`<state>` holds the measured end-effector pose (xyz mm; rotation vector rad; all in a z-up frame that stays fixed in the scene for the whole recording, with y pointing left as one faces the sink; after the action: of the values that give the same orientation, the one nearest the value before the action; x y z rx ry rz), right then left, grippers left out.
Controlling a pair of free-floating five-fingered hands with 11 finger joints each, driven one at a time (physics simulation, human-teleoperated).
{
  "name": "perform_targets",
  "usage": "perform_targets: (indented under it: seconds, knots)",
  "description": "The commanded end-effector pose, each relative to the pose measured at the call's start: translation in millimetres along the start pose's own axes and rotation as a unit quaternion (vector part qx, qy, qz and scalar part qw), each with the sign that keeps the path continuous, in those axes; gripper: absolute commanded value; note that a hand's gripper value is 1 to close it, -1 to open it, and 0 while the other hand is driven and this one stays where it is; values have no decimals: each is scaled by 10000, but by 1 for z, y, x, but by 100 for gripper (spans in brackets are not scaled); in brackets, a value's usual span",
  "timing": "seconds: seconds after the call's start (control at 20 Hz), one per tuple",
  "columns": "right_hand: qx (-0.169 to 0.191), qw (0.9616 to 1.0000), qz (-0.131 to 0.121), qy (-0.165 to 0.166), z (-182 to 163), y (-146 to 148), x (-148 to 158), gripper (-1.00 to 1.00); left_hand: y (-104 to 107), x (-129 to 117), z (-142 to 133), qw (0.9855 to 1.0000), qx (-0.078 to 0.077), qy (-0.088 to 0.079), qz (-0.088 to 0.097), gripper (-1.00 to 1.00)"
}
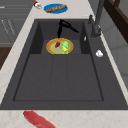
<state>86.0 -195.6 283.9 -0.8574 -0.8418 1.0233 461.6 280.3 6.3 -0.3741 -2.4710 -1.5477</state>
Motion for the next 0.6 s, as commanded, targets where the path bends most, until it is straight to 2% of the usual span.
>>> perform_targets:
  seconds: [0.0, 0.3, 0.55]
  knots:
    - [0, 10000, 0, 0, 0, 0, 0, 0, 6, 11, 0, 9981, -619, -56, -18, -100]
    - [0, 10000, 0, 0, 0, 0, 0, 0, 7, 28, 10, 9960, -896, 46, 10, -100]
    - [0, 10000, 0, 0, 0, 0, 0, 0, 9, 42, 16, 9936, -1124, 115, -14, -100]
